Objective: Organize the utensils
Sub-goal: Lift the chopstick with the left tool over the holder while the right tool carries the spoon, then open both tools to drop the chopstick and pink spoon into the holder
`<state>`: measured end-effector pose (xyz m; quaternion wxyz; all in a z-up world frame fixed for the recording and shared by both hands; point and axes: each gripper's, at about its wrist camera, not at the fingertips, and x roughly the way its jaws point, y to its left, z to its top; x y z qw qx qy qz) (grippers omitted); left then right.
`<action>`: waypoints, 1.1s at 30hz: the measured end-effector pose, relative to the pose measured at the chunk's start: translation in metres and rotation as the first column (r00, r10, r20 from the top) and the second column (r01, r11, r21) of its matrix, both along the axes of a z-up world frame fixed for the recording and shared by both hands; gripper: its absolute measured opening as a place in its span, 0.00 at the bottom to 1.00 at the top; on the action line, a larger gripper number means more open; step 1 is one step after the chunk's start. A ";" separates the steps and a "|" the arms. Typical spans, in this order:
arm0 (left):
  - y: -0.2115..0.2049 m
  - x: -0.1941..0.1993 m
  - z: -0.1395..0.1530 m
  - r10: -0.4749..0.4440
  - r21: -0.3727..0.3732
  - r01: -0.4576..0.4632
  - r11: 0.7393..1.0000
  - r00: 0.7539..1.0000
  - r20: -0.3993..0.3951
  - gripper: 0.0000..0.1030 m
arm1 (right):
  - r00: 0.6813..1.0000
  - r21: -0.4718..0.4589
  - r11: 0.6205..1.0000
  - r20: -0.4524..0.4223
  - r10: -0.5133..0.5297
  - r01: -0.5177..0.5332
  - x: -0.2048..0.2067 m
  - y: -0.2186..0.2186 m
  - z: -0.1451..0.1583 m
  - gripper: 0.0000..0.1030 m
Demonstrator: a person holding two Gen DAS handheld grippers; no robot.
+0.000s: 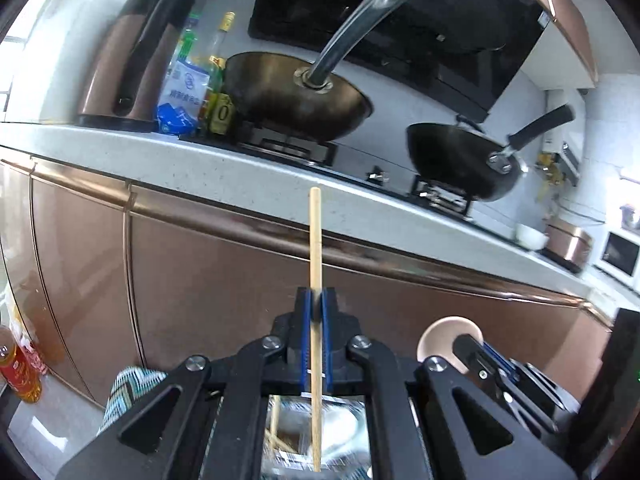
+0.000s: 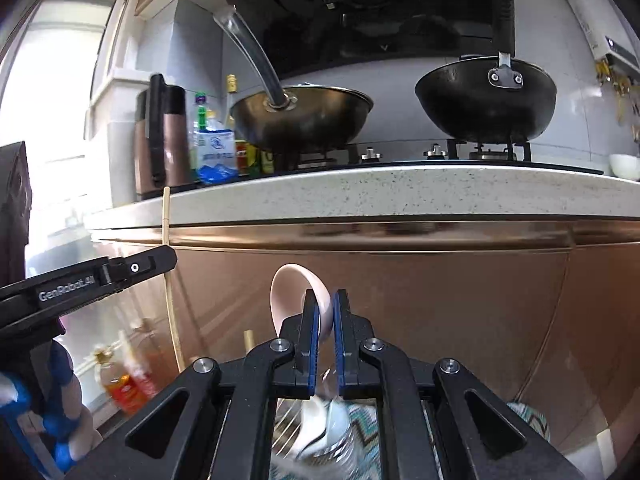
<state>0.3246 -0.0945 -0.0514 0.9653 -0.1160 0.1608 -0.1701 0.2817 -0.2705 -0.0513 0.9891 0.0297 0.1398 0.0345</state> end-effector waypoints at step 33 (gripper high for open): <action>0.062 -0.093 0.006 0.129 0.110 -0.140 0.984 0.987 0.101 0.31 | 0.991 -0.046 0.992 0.062 -0.117 0.120 -0.101 0.007 0.000 0.31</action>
